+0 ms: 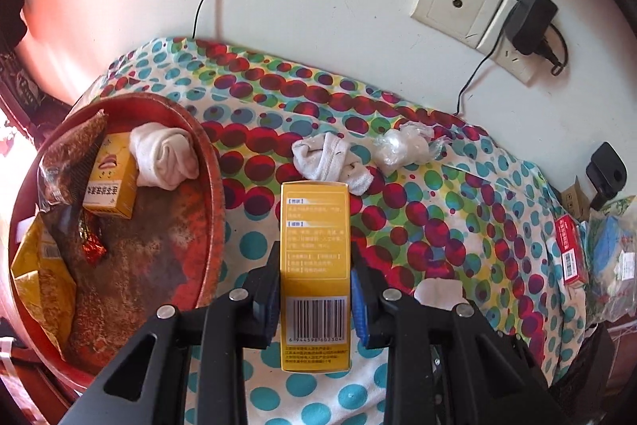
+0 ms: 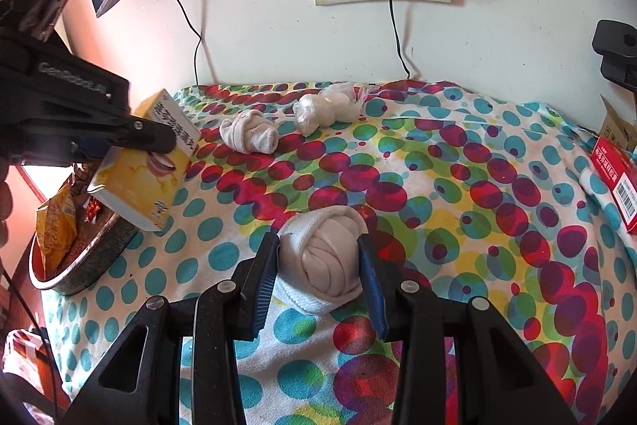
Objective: Organize objects
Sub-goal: 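Carry the yellow medicine box with the left gripper over the red tray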
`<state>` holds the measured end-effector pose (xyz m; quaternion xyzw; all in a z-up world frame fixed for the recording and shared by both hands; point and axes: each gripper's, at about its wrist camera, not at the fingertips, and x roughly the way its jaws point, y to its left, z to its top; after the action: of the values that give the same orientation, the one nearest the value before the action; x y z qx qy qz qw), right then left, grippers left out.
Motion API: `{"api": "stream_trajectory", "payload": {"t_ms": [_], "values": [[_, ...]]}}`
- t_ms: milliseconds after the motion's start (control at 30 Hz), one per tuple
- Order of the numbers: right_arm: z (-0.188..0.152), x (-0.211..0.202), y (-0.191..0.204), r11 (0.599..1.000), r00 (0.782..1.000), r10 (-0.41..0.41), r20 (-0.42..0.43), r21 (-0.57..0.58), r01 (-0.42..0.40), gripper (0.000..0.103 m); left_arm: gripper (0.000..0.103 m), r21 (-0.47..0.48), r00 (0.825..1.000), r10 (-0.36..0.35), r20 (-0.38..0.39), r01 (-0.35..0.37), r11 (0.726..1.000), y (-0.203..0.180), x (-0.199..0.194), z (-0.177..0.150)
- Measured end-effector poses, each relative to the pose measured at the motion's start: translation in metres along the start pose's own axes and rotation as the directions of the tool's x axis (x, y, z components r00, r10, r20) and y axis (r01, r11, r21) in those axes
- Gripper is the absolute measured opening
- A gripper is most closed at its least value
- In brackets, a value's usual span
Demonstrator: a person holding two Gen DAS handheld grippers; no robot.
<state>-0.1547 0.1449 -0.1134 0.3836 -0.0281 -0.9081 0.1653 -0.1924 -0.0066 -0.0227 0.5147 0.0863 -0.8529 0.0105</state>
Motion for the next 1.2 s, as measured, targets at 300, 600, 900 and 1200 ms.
{"api": "stream_trajectory", "payload": {"t_ms": [300, 600, 900, 1200], "values": [[0.001, -0.001, 0.000, 1.000, 1.000, -0.011, -0.001, -0.003, 0.011, 0.038, 0.029, 0.134, 0.998, 0.014, 0.057, -0.022, 0.991, 0.013, -0.029, -0.009], [0.000, -0.001, 0.000, 1.000, 1.000, -0.016, -0.002, -0.007, 0.016, 0.038, 0.029, 0.218, 0.996, 0.025, 0.085, -0.043, 0.975, 0.054, -0.058, -0.012], [0.000, 0.000, 0.000, 1.000, 1.000, -0.013, -0.003, -0.009, 0.013, 0.038, 0.029, 0.192, 0.992, 0.071, 0.101, -0.090, 0.977, 0.118, -0.081, 0.001], [0.000, 0.000, -0.001, 1.000, 1.000, -0.014, -0.005, -0.013, 0.014, 0.039, 0.029, 0.103, 0.977, 0.175, 0.124, -0.188, 0.977, 0.194, -0.090, 0.020]]}}
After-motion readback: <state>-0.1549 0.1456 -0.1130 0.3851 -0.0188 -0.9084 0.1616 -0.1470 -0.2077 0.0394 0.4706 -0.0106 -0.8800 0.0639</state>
